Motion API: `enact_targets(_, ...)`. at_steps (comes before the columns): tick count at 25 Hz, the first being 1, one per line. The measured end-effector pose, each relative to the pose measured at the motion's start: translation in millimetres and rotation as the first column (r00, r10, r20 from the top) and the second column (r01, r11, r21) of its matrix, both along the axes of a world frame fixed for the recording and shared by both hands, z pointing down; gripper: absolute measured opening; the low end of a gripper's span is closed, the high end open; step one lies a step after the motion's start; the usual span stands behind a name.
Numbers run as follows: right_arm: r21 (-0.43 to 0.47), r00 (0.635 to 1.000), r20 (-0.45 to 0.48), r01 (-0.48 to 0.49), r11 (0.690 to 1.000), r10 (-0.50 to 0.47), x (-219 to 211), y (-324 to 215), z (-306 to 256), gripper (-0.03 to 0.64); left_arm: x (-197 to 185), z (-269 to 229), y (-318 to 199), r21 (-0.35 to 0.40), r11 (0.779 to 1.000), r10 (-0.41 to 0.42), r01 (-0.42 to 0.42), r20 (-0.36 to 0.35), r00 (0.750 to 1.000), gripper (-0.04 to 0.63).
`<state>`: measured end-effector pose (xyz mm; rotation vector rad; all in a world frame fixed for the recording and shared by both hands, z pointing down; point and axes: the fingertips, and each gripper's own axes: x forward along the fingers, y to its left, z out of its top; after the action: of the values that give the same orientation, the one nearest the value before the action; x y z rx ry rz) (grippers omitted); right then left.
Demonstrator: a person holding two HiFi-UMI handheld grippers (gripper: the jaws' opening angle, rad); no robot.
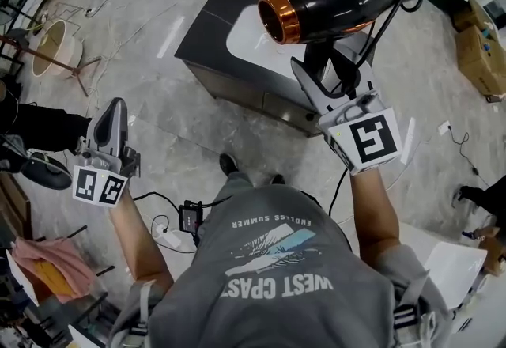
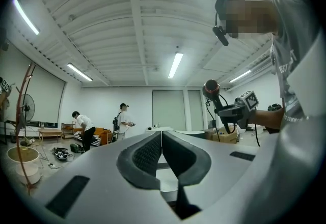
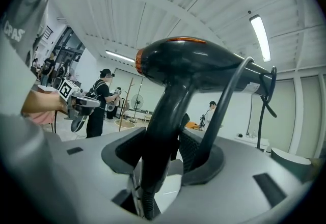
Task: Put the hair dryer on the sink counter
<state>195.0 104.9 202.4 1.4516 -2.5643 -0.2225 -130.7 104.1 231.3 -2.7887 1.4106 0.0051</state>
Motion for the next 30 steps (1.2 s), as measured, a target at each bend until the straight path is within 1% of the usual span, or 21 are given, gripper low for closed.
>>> enact_targets(5, -0.017, 0.999, -0.02, -0.032, 0.999, 0.032, -12.1, -25.7, 5.8, 0.222, -15.9, -1.9, -35.0, -0.003, 1.0, 0.029, -0.029, -0.001, 1.0, 0.02)
enact_targets(15, -0.029, 0.996, -0.034, -0.084, 0.996, 0.083, -42.0, -66.4, 12.7, 0.222, -47.1, 3.4, -85.9, -0.012, 0.997, 0.078, -0.078, -0.006, 0.997, 0.02)
enact_targets(20, -0.037, 0.993, -0.026, -0.117, 0.992, 0.116, -50.0, -82.1, 10.9, 0.222, -60.7, -0.4, -102.4, -0.013, 0.996, 0.09, -0.09, -0.012, 0.996, 0.02)
enact_targets(30, -0.046, 0.987, -0.024, -0.158, 0.986, 0.157, -75.5, -111.4, 15.3, 0.222, -103.6, 9.3, -124.5, -0.001, 0.996, 0.088, -0.088, -0.041, 0.995, 0.02)
